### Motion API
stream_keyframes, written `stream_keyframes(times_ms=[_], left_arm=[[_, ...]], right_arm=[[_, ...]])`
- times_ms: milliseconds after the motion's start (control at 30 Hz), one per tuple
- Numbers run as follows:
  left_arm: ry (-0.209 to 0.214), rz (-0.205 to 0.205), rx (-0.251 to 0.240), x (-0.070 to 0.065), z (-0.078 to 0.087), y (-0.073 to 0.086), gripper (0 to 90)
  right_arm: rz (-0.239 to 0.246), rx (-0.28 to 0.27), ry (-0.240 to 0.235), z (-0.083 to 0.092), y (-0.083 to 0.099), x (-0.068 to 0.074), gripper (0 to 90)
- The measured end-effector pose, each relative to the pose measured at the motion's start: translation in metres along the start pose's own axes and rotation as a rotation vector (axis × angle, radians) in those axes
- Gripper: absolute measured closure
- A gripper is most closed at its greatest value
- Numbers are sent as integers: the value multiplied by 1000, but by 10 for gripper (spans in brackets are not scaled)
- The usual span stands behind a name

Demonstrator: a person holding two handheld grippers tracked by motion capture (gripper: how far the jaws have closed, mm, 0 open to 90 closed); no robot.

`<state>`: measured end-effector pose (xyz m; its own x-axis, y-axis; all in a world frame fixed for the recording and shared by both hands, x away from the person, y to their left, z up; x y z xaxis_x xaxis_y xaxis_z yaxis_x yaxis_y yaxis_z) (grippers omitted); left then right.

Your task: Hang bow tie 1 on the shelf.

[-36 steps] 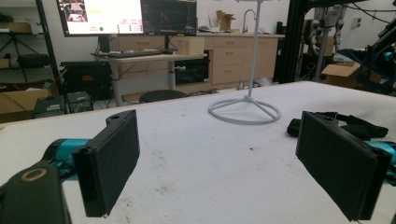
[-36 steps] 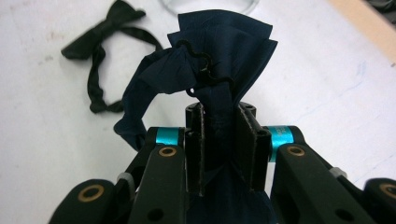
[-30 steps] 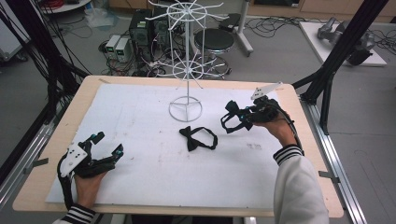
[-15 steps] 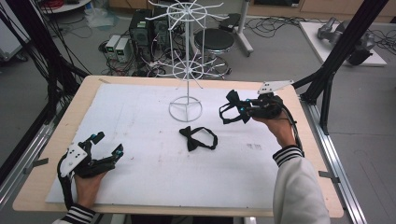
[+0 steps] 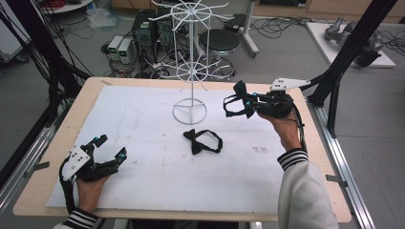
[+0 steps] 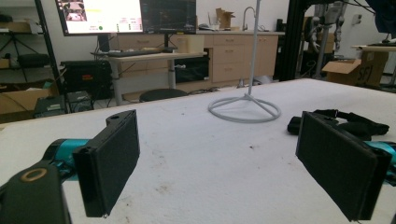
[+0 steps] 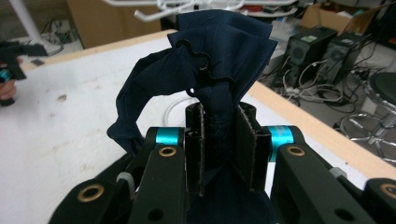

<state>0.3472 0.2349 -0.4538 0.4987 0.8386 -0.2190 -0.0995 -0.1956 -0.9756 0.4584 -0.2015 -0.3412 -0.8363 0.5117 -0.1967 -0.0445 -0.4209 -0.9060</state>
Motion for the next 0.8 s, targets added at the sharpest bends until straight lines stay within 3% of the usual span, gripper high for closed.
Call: stream_keyframes(times_ms=[300, 533, 800], left_arm=[[0, 0, -4, 0, 0, 0, 140], [0, -1, -4, 0, 0, 0, 140], [1, -1, -4, 0, 0, 0, 140]], right_arm=[[-35, -68, 38, -6, -11, -3, 749], [-50, -81, 65, -11, -15, -10, 749], [-42, -109, 108, -16, -38, -18, 749]])
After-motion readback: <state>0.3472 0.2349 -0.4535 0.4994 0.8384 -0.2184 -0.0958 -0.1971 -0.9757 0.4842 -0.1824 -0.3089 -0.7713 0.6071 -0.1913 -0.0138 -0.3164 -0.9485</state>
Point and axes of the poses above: each handheld gripper's, and its own axes: z roughly backward along the jaws, y roughly out of its underside, x roughly to its left, the point moved 9 cm from there along -z, roughly forward along the jaws, and after that the axes turned 13 degrees about z, right-handed, at the moved point
